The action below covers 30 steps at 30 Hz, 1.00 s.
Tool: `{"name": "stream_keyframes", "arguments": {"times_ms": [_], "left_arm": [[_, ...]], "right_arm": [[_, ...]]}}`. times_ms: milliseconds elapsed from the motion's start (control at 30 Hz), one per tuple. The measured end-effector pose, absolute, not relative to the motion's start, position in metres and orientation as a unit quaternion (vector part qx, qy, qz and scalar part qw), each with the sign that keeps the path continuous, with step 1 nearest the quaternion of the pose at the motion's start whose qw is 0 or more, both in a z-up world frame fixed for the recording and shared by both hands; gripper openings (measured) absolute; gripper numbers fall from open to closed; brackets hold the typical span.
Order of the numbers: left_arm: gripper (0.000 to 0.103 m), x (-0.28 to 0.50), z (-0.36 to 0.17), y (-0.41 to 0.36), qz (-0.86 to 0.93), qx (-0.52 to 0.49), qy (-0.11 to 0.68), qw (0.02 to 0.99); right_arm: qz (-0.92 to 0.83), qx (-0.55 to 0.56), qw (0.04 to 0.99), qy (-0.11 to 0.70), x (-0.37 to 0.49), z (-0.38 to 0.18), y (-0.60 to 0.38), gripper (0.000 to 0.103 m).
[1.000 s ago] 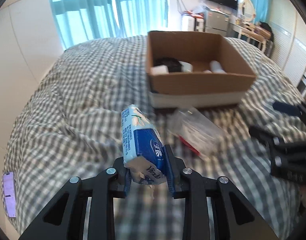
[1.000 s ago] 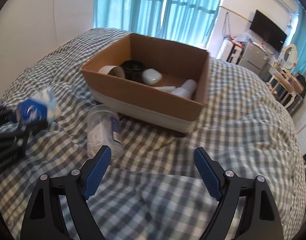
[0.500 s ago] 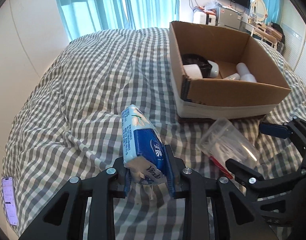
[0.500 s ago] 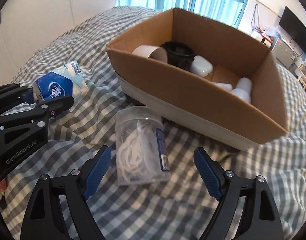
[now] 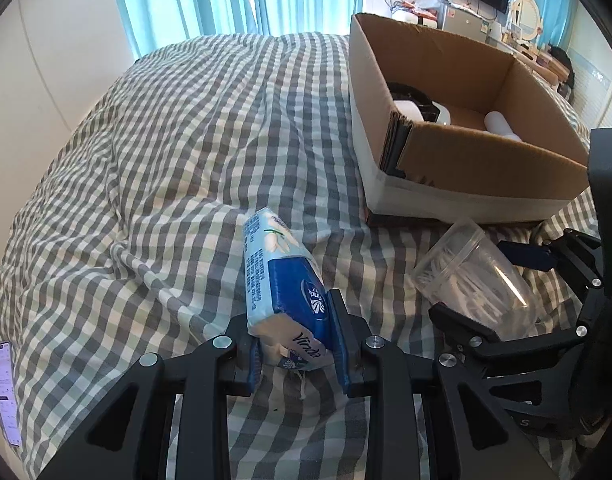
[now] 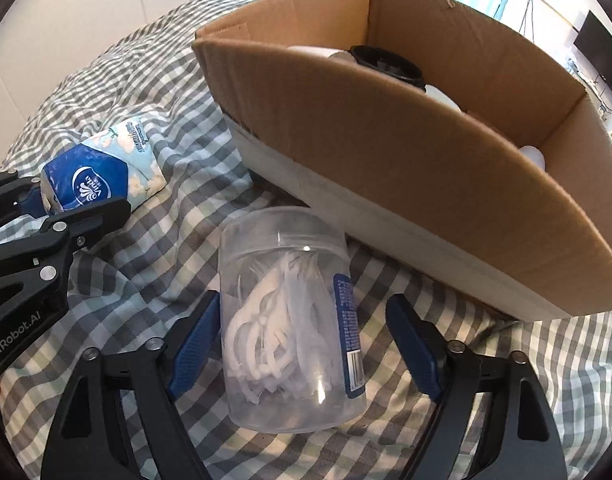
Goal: Organize objects
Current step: 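Grasp the blue tissue pack with the left tool while the right tool grasps the clear floss jar, then carry tissue pack and floss jar into the box and open both tools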
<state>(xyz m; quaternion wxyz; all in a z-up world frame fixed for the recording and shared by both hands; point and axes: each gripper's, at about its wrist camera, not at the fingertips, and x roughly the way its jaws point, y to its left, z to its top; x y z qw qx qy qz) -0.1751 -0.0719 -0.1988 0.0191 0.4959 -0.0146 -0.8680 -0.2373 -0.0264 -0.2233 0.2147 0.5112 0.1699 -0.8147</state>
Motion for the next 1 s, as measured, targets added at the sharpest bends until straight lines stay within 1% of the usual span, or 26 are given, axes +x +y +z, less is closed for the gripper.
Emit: {"name": "stream_keyframes", "arguments": {"times_ms": [33, 67, 100, 233, 433, 1000], "left_arm": [[0.028, -0.175, -0.199, -0.072, -0.868, 0.496, -0.015, 0.020], [0.028, -0.175, -0.199, -0.072, -0.868, 0.495, -0.016, 0.019], [0.028, -0.174, -0.199, -0.071, -0.869, 0.495, -0.017, 0.019], [0.028, -0.170, -0.197, -0.070, -0.870, 0.493, -0.021, 0.023], [0.028, -0.160, -0.188, -0.066, -0.874, 0.484, -0.029, 0.031], [0.028, -0.103, -0.125, -0.035, -0.904, 0.426, -0.040, 0.015]], "right_arm": [[-0.815, 0.510, 0.216, 0.170, -0.238, -0.223, -0.027, 0.074], [-0.815, 0.509, 0.217, 0.171, -0.237, -0.223, -0.027, 0.070], [-0.815, 0.508, 0.219, 0.172, -0.236, -0.222, -0.027, 0.062], [-0.821, 0.498, 0.210, 0.185, -0.228, -0.218, -0.026, 0.062], [-0.835, 0.481, 0.202, 0.176, -0.211, -0.199, -0.016, 0.062], [-0.889, 0.397, 0.165, 0.159, -0.141, -0.116, 0.022, 0.062]]}}
